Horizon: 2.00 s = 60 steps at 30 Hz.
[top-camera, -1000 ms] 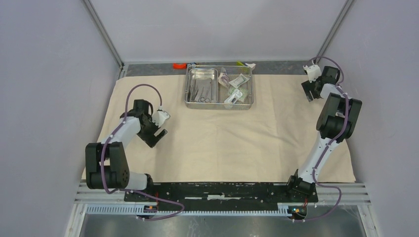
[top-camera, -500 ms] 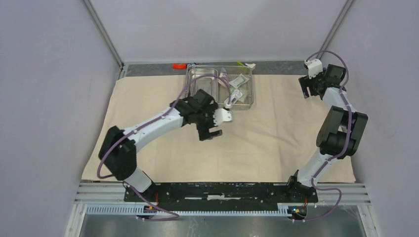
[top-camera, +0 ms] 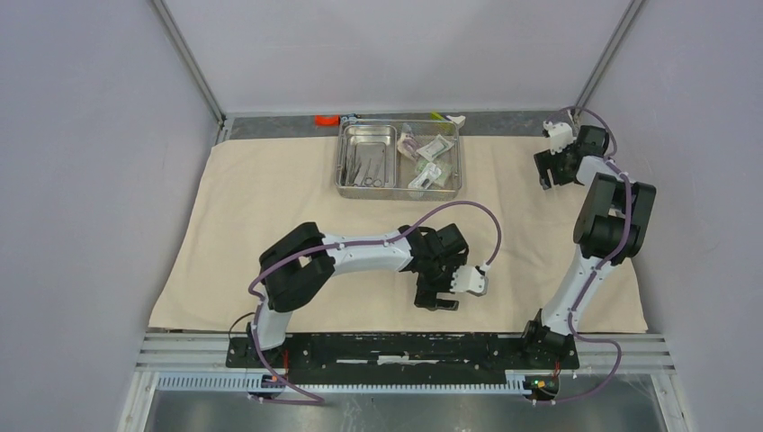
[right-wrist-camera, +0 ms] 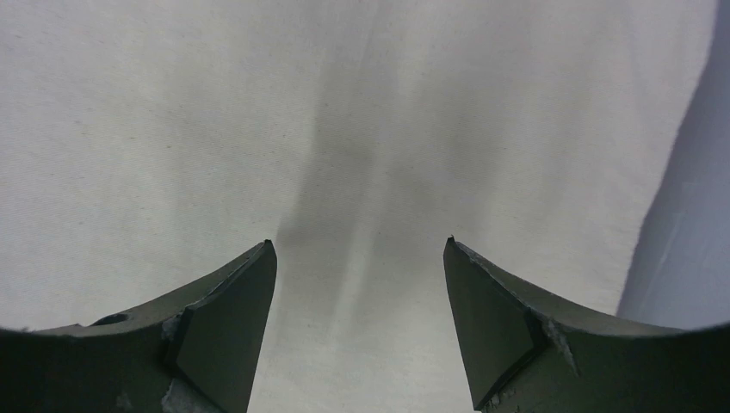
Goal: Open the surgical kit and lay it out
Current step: Smooth out the surgical kit at the center of the board.
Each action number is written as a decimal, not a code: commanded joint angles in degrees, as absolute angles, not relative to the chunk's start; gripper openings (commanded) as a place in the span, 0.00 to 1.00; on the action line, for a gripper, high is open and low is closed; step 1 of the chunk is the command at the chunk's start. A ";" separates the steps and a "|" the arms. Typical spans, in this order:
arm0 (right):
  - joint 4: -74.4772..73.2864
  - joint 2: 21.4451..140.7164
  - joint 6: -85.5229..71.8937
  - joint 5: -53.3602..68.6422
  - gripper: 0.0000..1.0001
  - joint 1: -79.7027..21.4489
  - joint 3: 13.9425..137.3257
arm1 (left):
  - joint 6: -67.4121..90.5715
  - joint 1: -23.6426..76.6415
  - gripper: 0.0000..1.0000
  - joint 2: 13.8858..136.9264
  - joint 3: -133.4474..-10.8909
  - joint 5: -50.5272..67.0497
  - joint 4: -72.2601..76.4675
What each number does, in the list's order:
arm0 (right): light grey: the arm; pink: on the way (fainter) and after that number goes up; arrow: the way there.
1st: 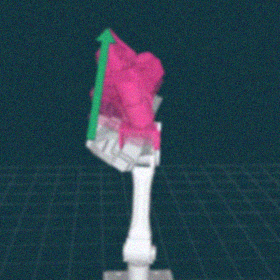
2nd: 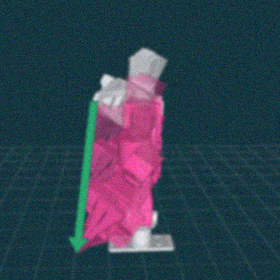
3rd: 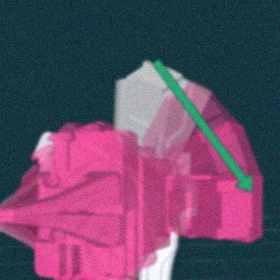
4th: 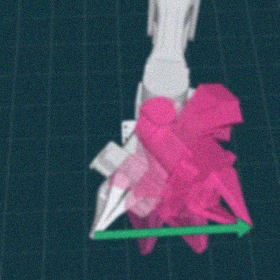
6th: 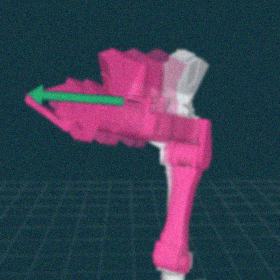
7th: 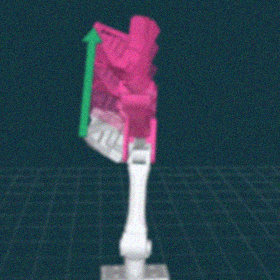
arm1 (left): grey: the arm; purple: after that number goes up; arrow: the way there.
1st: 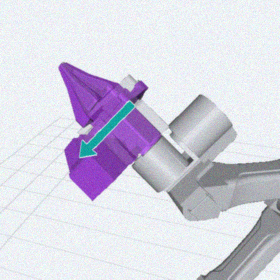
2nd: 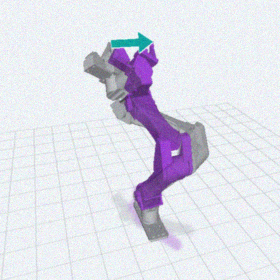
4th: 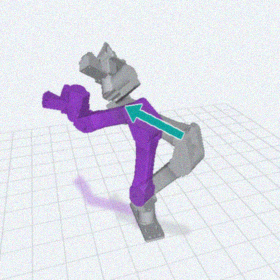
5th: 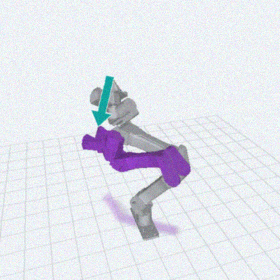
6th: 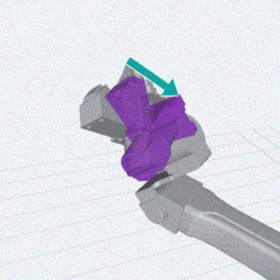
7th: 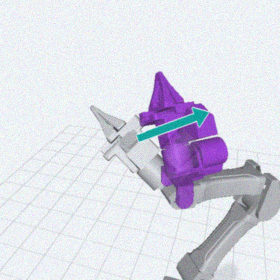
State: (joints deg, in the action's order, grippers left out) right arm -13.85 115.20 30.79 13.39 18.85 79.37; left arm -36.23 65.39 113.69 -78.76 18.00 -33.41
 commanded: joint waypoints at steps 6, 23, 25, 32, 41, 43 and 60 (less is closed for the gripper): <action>-14.68 121.37 32.43 6.02 0.77 18.85 84.70 | -35.40 67.07 0.93 115.70 -78.02 20.67 -34.19; -14.78 122.82 35.42 0.44 0.78 19.38 85.96 | -35.71 73.24 0.90 113.55 -72.43 20.84 -36.57; -15.36 121.84 35.54 1.58 0.77 19.63 85.81 | -35.52 73.56 0.90 113.39 -72.25 20.61 -36.52; -16.96 114.33 35.88 8.43 0.80 20.70 83.73 | -34.40 73.74 0.91 111.43 -72.41 18.40 -36.36; -20.21 99.46 37.65 20.98 0.83 21.01 74.74 | -31.35 69.70 1.00 100.73 -72.69 12.65 -33.60; -21.87 95.61 40.08 24.12 0.83 21.03 70.01 | -29.92 66.28 1.00 98.50 -72.60 13.21 -33.32; -35.59 66.92 67.44 17.26 0.82 21.67 35.29 | -18.37 17.74 1.00 86.96 -66.65 8.91 -30.75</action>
State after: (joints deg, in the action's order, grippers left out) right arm -32.60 69.67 59.92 20.29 21.06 38.28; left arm -22.94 26.06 89.19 -67.75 11.57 -32.16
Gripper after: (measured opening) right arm 0.825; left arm 0.994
